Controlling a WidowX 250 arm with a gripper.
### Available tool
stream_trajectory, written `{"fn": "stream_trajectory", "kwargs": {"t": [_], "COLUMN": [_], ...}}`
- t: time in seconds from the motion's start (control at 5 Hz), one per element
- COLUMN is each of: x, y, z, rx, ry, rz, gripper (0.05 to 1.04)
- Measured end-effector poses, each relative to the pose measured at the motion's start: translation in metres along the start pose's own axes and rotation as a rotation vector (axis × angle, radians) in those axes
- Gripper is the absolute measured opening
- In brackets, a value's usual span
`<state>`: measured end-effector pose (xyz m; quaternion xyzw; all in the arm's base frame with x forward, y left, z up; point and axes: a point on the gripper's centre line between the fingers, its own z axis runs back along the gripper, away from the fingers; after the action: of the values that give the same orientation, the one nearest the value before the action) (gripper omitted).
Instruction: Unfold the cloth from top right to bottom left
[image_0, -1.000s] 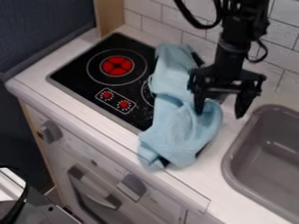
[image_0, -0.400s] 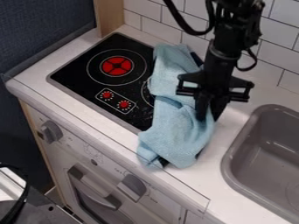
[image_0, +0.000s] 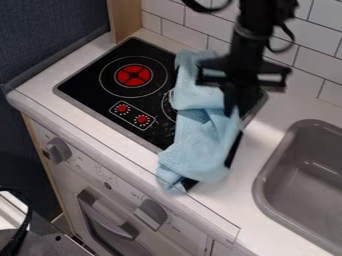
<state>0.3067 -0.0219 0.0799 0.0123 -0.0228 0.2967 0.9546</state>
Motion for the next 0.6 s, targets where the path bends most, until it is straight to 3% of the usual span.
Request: {"fn": "stream_trajectory", "kwargs": {"t": [0.2, 0.6], "x": [0.024, 0.060], "y": [0.051, 0.140], "z": [0.019, 0.016], "rx": [-0.003, -0.028], "ry": [-0.023, -0.068], "rz": [0.088, 0.166], "gripper": [0.052, 0.052]}}
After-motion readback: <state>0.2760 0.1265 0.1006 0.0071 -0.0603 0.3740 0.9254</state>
